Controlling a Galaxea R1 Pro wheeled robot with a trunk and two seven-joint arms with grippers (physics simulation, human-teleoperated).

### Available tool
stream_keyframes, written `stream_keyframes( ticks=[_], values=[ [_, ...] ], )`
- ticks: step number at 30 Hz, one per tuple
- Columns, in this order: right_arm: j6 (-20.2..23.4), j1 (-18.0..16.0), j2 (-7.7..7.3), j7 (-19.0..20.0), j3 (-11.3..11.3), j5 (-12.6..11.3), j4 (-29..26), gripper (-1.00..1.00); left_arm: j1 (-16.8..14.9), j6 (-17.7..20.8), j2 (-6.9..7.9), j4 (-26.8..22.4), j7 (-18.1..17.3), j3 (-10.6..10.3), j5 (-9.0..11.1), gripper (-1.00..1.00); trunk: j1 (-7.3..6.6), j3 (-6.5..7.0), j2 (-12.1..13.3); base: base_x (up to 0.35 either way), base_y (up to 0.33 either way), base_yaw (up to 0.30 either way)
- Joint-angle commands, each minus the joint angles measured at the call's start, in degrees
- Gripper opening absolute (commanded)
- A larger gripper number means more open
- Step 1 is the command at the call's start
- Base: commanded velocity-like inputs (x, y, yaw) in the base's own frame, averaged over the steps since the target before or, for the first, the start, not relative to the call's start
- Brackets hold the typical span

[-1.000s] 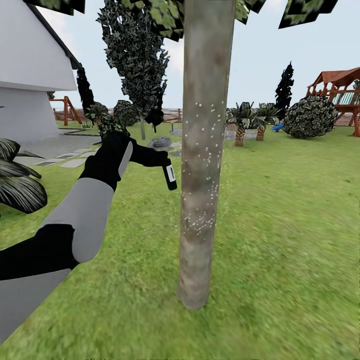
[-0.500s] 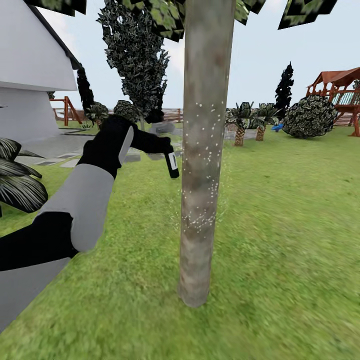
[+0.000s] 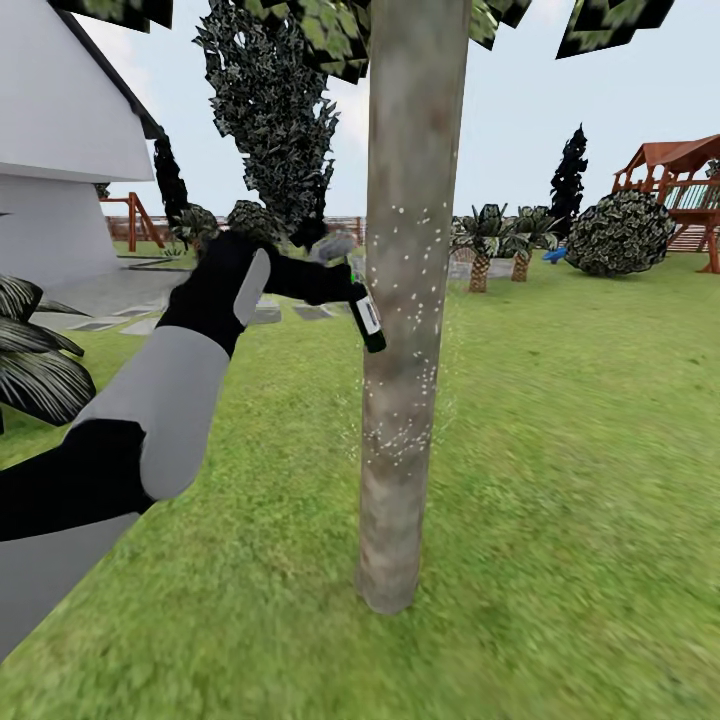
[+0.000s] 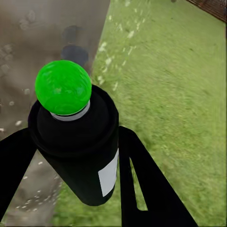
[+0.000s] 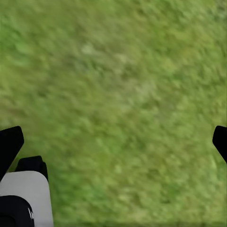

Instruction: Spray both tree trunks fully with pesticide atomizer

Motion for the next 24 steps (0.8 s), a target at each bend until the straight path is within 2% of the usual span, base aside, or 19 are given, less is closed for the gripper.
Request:
stream_keyframes(
  ticks=[1,3,4,8,12,14,15,17,19,24],
  values=[
    [0.00,0.00,0.00,0.00,0.00,0.00,0.00,1.00,-0.02,-0.10,0.02,2.41,0.17,-2.28,0.20,-1.00,0.00,0.01,-0.01,0.000,0.000,0.000],
    [0.00,0.00,0.00,0.00,0.00,0.00,0.00,1.00,-0.02,-0.29,0.25,4.91,0.20,-4.90,0.17,-1.00,0.00,0.01,-0.01,0.000,0.000,0.000],
    [-0.02,0.00,0.00,0.00,0.00,0.00,0.00,1.00,-0.02,-0.32,0.42,5.59,0.21,-5.38,0.17,-1.00,0.00,0.01,-0.01,0.000,0.000,0.000],
    [0.01,0.00,0.00,0.00,0.00,0.00,0.00,1.00,-0.02,-2.29,0.55,12.70,0.30,-5.93,0.17,-1.00,0.00,0.01,-0.01,0.000,0.000,0.000],
    [0.01,0.00,0.00,0.00,0.00,0.00,0.00,1.00,-0.02,-2.96,0.56,15.64,0.30,-6.15,0.17,-1.00,0.00,0.01,-0.01,0.000,0.000,0.000],
    [0.03,0.00,0.00,0.00,0.00,0.00,0.00,1.00,-0.02,-5.91,0.56,18.86,0.30,-8.22,0.17,-1.00,0.00,0.01,-0.01,0.000,0.000,0.000],
    [0.03,0.00,0.00,0.00,0.00,0.00,0.00,1.00,-0.02,-6.63,0.53,20.23,0.30,-9.55,0.17,-1.00,0.00,0.01,-0.01,0.000,0.000,0.000],
    [0.02,0.01,0.00,0.00,0.00,0.00,0.00,1.00,-0.02,-7.18,0.49,21.94,0.30,-10.86,0.17,-1.00,0.00,0.01,-0.01,0.000,0.000,0.000],
    [0.01,0.00,0.00,0.00,0.00,0.00,0.00,1.00,-0.02,-7.93,0.41,23.71,0.30,-11.43,0.17,-1.00,0.00,0.01,-0.01,0.000,0.000,0.000],
    [0.03,0.00,0.00,0.00,0.00,0.00,0.00,1.00,-0.02,-13.66,0.26,30.68,0.30,-11.74,0.17,-1.00,0.00,0.01,-0.01,0.000,0.000,0.000]
  ],
)
